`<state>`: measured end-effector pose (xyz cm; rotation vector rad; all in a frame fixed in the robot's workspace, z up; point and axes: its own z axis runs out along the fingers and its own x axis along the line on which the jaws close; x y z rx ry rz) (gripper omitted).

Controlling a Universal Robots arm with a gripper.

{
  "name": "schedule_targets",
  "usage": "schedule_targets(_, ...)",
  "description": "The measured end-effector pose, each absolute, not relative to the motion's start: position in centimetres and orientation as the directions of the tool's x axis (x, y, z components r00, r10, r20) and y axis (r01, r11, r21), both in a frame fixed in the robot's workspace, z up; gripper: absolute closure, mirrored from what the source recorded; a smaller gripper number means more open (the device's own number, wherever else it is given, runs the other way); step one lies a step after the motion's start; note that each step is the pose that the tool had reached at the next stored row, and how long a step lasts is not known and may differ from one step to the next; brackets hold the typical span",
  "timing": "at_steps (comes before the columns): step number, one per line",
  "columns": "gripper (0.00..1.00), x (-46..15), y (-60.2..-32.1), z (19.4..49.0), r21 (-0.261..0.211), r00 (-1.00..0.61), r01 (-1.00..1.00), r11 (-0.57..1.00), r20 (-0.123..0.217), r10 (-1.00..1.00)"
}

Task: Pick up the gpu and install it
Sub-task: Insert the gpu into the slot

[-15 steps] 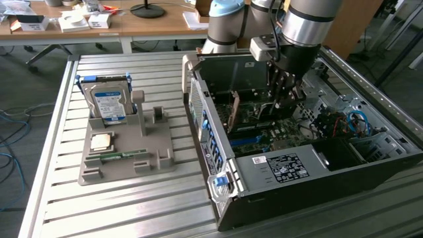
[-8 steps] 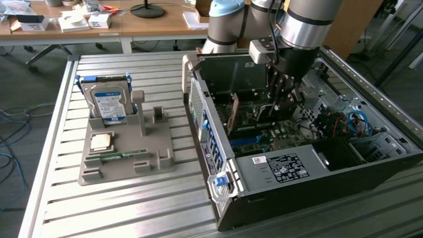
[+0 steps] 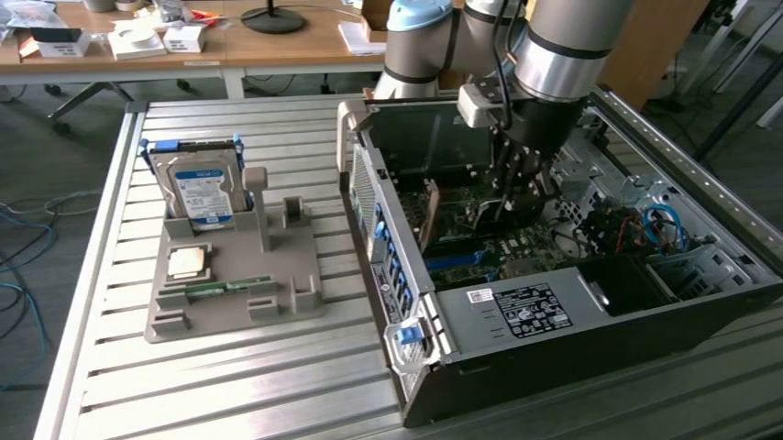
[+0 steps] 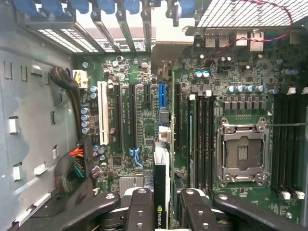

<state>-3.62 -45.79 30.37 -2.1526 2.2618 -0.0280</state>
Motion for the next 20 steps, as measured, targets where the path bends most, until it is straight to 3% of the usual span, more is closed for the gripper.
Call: schedule_targets(20, 0.74, -4.5, -45.8, 28.8, -0.031, -0.049, -0.998, 0.049, -0.002, -0.999)
